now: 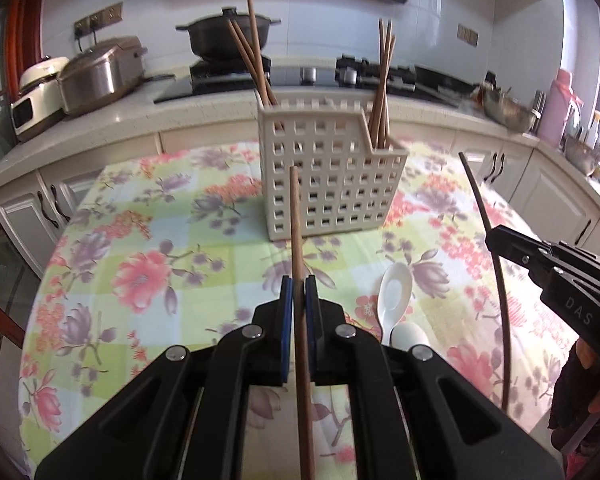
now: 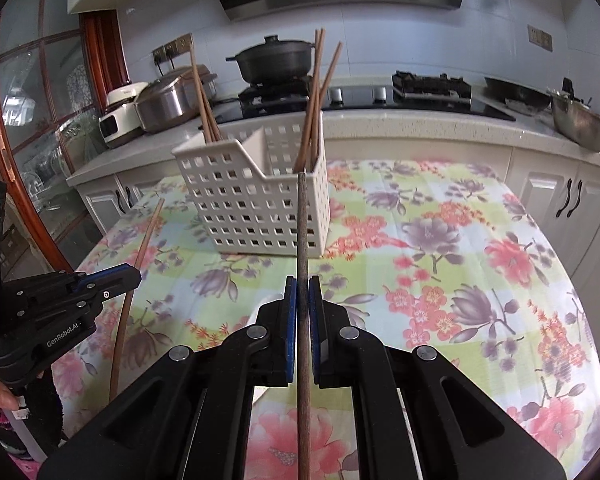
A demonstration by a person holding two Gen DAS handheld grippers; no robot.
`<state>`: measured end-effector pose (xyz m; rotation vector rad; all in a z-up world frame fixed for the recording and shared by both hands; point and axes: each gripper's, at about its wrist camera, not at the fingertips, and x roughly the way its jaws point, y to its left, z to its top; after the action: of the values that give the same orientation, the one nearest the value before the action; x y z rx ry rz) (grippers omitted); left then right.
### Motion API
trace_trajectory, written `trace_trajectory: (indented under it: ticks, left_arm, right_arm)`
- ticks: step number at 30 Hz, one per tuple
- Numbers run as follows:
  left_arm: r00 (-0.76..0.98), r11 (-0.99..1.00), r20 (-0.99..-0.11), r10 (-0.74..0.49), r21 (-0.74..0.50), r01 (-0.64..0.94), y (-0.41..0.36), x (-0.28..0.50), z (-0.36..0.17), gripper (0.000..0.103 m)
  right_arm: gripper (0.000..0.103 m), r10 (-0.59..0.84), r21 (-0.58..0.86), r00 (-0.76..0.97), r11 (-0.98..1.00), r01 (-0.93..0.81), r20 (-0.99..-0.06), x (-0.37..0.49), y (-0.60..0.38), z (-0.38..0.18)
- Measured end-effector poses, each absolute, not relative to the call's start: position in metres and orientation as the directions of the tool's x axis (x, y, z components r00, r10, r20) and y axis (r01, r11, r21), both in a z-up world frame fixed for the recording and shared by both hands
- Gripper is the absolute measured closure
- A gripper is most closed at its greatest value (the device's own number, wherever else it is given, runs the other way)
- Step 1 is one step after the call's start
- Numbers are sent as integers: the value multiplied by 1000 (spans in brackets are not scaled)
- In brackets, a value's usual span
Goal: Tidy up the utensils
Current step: 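Lift the left tool's chopstick upright over the basket while the right tool lifts its own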
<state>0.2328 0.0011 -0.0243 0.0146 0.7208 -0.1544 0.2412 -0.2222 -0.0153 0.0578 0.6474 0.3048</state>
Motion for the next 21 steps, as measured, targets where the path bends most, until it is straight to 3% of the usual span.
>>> trace_trajectory:
  ticks: [21]
  left_arm:
    - [856, 995, -507, -100, -28, 100, 16, 174, 22, 97]
  right_arm:
    - [97, 309, 101, 816, 949, -299, -488, 199, -217, 24]
